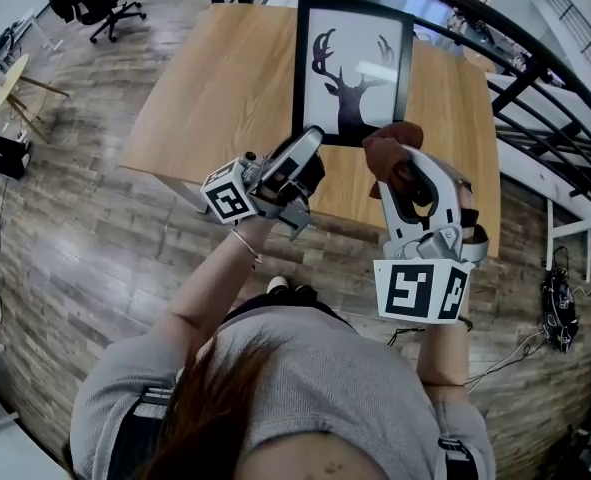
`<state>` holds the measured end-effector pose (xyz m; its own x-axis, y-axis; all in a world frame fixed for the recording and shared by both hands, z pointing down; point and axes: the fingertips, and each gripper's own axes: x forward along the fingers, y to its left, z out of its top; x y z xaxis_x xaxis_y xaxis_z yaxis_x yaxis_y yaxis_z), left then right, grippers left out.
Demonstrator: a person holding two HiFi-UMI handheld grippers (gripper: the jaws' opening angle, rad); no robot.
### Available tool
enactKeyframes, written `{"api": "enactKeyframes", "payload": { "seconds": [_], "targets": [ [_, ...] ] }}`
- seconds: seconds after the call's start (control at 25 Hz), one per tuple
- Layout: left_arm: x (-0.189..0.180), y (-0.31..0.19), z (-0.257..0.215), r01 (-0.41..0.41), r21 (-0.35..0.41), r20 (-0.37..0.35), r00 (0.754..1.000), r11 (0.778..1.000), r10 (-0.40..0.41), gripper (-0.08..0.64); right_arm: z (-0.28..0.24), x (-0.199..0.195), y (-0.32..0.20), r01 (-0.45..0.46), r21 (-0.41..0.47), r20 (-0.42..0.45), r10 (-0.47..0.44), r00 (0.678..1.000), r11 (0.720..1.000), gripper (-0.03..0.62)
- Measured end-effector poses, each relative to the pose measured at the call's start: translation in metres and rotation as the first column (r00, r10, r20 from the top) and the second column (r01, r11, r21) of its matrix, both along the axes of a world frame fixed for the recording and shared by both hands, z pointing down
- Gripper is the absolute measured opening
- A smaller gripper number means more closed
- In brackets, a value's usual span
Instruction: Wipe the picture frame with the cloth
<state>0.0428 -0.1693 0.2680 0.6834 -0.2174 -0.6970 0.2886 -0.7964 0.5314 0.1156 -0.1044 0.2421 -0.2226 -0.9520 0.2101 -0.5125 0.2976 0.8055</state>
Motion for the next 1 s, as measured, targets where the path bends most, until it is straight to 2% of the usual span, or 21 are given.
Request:
{"api": "enactKeyframes", "payload": {
  "seconds": [0.2,0.28,0.36,0.44,0.6,0.84,1.0],
  "targets": [
    [0.001,0.001,0.016,-0.009,-0.035,0.003,1.0,0.999,0.009,0.074,-0.036,0.017,0.003,-0.026,0.138,0.135,0.007,0.991,0.99,0.133],
    [0.0,0.0,0.022,-0.022,-0.045,0.002,1.0,0.999,0.022,0.074,-0.048,0.022,0.002,-0.051,0.174,0.233,0.009,0.972,0.983,0.133],
    [-0.001,-0.001,0.028,-0.031,-0.048,0.019,0.999,0.998,0.032,0.074,-0.055,0.027,-0.002,-0.097,0.186,0.407,0.013,0.913,0.978,0.133],
    [-0.002,0.0,0.036,-0.04,-0.059,0.035,0.999,0.997,0.042,0.074,-0.058,0.029,-0.007,-0.126,0.188,0.511,0.013,0.859,0.974,0.133],
    [-0.005,0.007,0.056,-0.058,-0.106,0.027,0.998,0.993,0.061,0.074,-0.048,0.032,-0.013,-0.156,0.17,0.566,0.034,0.824,0.973,0.133],
    [-0.01,0.019,0.104,-0.053,-0.17,0.066,0.996,0.984,0.065,0.074,-0.017,0.039,-0.013,-0.149,0.132,0.549,0.053,0.834,0.98,0.133],
    [-0.016,0.021,0.138,-0.038,-0.236,0.094,0.994,0.971,0.062,0.074,0.001,0.038,-0.024,-0.141,0.093,0.584,0.061,0.81,0.986,0.133]
  ]
}}
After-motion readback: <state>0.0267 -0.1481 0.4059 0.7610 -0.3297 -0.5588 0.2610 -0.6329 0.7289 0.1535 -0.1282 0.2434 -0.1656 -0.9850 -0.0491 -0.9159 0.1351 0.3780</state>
